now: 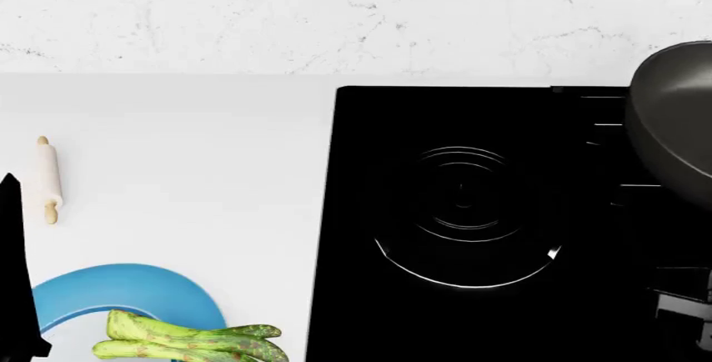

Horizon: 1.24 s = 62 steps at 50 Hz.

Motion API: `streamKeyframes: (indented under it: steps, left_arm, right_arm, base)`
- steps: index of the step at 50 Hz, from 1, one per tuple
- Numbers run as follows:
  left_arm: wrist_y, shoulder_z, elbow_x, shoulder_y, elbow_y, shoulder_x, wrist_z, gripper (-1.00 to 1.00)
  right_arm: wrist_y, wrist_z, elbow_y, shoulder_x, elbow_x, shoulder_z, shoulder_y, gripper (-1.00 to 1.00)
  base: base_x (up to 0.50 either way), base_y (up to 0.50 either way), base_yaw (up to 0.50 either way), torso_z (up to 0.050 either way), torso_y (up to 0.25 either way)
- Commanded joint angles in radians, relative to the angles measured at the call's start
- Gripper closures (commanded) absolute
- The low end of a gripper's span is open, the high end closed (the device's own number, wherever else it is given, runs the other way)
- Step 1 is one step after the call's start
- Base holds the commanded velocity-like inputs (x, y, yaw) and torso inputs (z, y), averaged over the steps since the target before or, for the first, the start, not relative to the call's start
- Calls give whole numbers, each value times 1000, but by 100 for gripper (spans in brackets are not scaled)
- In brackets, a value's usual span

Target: Pick up the pan and dump the vegetables in it onto the plate. Then return the pan to the stove.

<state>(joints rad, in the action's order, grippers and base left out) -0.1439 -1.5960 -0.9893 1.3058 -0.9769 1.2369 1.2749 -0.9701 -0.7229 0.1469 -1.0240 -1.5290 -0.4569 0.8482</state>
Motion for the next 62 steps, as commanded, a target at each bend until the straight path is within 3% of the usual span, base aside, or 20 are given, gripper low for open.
streamKeyframes:
  steps: [1, 2, 24, 31, 36, 43, 51, 62]
  left_arm:
    - [-14, 36, -12, 5, -4, -14, -36, -100]
    - [-15, 35, -12, 4, -3, -14, -35, -100]
    - [-28, 34, -1, -11, 12, -19, -42, -100]
    - [-34, 36, 4, -15, 21, -30, -46, -100]
    - [-33, 39, 2, -11, 27, -40, -50, -100]
    - [-45, 40, 3, -18, 44, -62, -64, -100]
    - [-70, 41, 0, -28, 68, -77, -92, -100]
    - [-82, 41, 4, -40, 63, -63, -99, -100]
  right_arm:
    - [-6, 40, 30, 27, 61, 6, 1, 100]
    - [-2, 34, 30, 28, 61, 9, 1, -100]
    - [-180, -138, -161, -24, -45, 63, 342, -100]
    - [-276, -287, -307, -48, -229, 93, 496, -100]
    - [-257, -403, -451, -42, -430, 111, 560, -100]
    - [-135, -395, -689, -4, -472, 209, 463, -100]
    - [-77, -326, -940, 77, -231, 314, 304, -100]
    - [-15, -276, -1100, 130, -107, 378, 106, -100]
  base:
    - [0, 0, 0, 0, 0]
    - [0, 0, 0, 0, 0]
    - [0, 0, 0, 0, 0]
    - [0, 0, 0, 0, 0]
    - [0, 0, 0, 0, 0]
    - [0, 0, 0, 0, 0]
    - [0, 0, 0, 0, 0]
    - [0, 0, 0, 0, 0]
